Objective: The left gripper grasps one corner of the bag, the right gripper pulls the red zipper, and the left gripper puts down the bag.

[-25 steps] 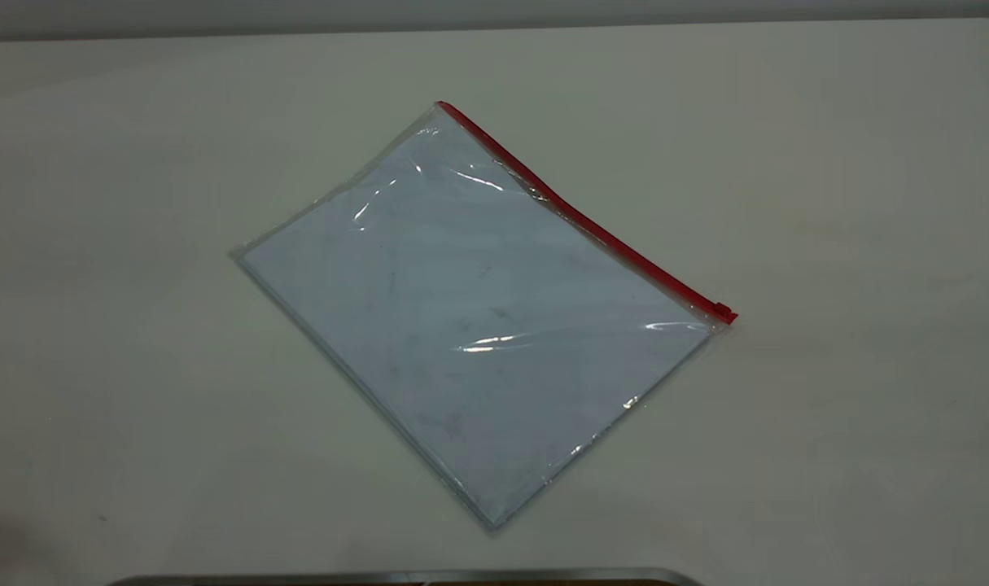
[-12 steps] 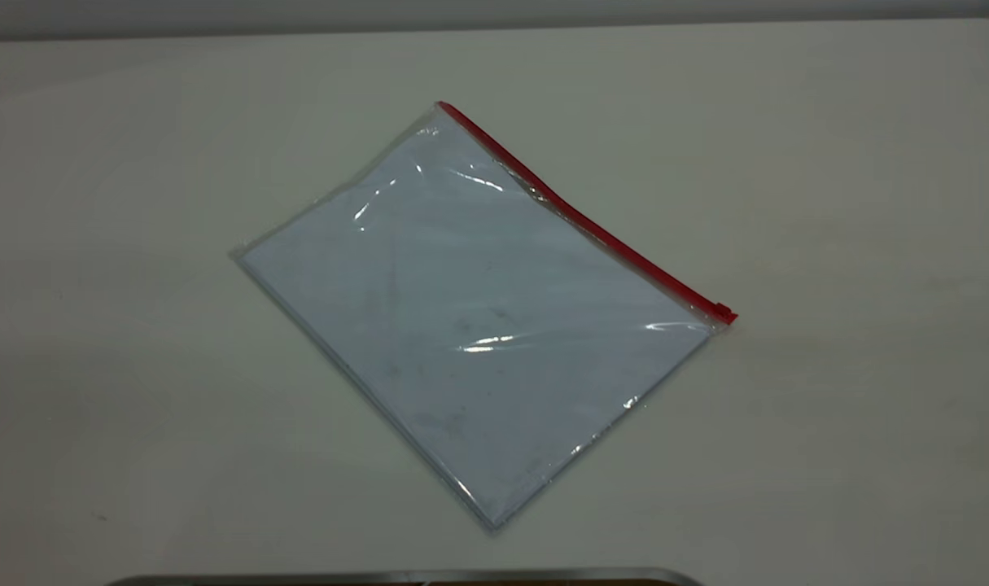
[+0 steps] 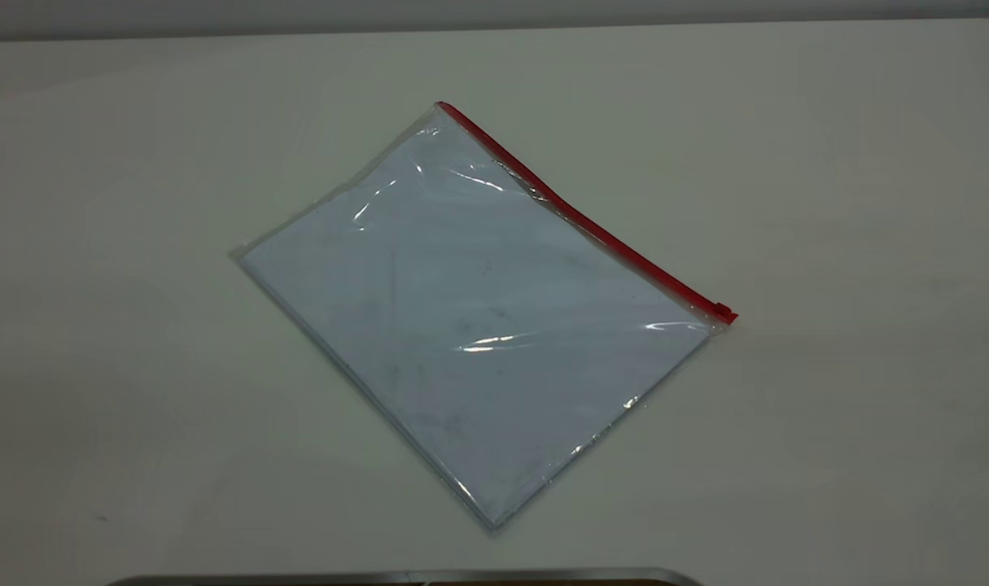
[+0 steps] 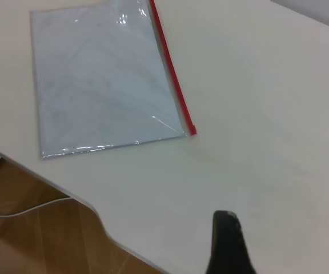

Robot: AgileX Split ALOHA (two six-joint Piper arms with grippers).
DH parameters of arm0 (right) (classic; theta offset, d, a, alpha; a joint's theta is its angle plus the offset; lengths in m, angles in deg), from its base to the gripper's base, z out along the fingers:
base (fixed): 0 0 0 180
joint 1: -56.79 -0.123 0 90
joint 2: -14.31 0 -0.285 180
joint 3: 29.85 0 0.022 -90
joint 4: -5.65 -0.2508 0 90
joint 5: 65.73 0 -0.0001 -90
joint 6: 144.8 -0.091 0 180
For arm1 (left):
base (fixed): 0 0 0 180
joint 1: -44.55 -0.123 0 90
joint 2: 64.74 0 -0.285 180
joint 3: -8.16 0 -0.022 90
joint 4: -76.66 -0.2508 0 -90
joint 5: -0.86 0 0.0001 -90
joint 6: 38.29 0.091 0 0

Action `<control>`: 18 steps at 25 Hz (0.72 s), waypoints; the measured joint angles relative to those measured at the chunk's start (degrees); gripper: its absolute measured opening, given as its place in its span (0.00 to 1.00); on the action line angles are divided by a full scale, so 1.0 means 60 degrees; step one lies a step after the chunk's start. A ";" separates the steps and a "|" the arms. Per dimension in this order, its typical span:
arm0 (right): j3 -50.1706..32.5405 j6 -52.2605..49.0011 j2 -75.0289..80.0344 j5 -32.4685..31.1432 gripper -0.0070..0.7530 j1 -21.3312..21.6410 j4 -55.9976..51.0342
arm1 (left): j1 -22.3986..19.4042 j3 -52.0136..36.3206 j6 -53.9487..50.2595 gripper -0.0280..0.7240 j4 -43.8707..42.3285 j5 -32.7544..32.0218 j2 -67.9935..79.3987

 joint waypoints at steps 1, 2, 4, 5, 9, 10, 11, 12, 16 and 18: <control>0.0000 0.0000 0.0000 0.0000 0.72 0.0000 0.0004 | 0.0000 0.0000 0.0000 0.79 0.0000 0.0000 0.0000; 0.0000 0.0000 0.0000 0.0000 0.72 0.0000 0.0004 | 0.0000 0.0000 0.0000 0.79 0.0000 0.0000 0.0000; 0.0000 0.0000 0.0000 0.0000 0.72 0.0000 0.0004 | 0.0000 0.0000 0.0000 0.79 0.0000 0.0007 0.0000; 0.0000 0.0000 0.0000 0.0000 0.72 0.0000 0.0004 | 0.0000 0.0000 0.0000 0.79 0.0000 0.0007 0.0000; 0.0000 0.0000 0.0000 0.0000 0.72 0.0000 0.0004 | 0.0000 0.0000 0.0000 0.79 0.0000 0.0007 0.0000; 0.0000 0.0000 0.0000 0.0000 0.72 0.0000 0.0004 | -0.0042 0.0000 0.0000 0.79 0.0000 0.0007 0.0000; 0.0000 0.0000 0.0000 0.0000 0.72 0.0000 0.0004 | -0.0140 0.0000 0.0000 0.79 0.0010 0.0007 0.0000; 0.0000 0.0000 0.0000 0.0000 0.72 0.0000 0.0004 | -0.0369 0.0000 0.0000 0.79 0.0018 0.0007 0.0000; 0.0000 0.0000 0.0000 0.0000 0.72 0.0000 0.0004 | -0.1502 0.0000 0.0000 0.79 0.0018 0.0007 -0.0235; 0.0000 0.0000 0.0000 -0.0003 0.72 0.0000 0.0004 | -0.1816 0.0000 0.0000 0.79 0.0018 0.0007 -0.0528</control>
